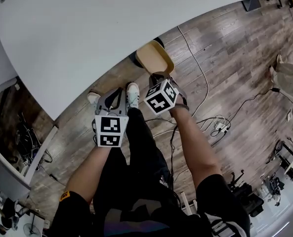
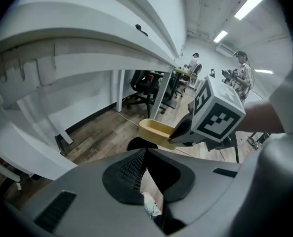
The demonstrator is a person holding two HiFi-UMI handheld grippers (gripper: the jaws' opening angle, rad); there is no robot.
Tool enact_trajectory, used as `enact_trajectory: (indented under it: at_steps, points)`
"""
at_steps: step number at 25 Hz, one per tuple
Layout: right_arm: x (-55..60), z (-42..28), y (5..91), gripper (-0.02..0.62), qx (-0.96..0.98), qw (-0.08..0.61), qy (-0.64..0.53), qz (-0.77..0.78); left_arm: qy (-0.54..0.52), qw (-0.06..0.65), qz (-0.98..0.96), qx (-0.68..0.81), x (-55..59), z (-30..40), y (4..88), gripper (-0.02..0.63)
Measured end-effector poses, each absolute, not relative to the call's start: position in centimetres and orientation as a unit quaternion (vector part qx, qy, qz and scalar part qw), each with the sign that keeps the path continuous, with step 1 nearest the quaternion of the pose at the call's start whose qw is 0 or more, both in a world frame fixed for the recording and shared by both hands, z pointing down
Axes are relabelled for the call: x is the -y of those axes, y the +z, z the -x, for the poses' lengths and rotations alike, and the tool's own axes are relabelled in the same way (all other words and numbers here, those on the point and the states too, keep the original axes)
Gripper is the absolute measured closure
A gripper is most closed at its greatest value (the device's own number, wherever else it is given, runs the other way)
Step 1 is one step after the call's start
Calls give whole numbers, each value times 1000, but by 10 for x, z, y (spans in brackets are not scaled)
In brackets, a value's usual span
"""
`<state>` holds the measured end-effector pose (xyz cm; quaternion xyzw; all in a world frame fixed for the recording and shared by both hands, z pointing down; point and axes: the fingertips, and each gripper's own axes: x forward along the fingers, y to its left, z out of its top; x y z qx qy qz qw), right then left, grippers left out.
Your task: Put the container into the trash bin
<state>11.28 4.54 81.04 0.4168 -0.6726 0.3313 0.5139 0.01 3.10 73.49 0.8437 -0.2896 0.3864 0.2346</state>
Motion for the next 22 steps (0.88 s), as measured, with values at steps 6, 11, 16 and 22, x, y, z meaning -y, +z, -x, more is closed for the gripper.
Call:
enact_trajectory:
  at_steps: [6, 11, 16, 22]
  points:
    - [-41, -120, 861, 561, 666, 520, 353, -401, 396, 247, -834, 294, -33, 0, 767, 595]
    - [-33, -118, 884, 561, 666, 529, 353, -390, 411, 254, -825, 295, -40, 12, 781, 595]
    - [-18, -123, 895, 560, 667, 520, 361, -393, 411, 257, -821, 301, -36, 10, 789, 595]
    - [0, -127, 909, 542, 668, 508, 366, -401, 407, 255, -823, 304, -25, 2, 793, 595]
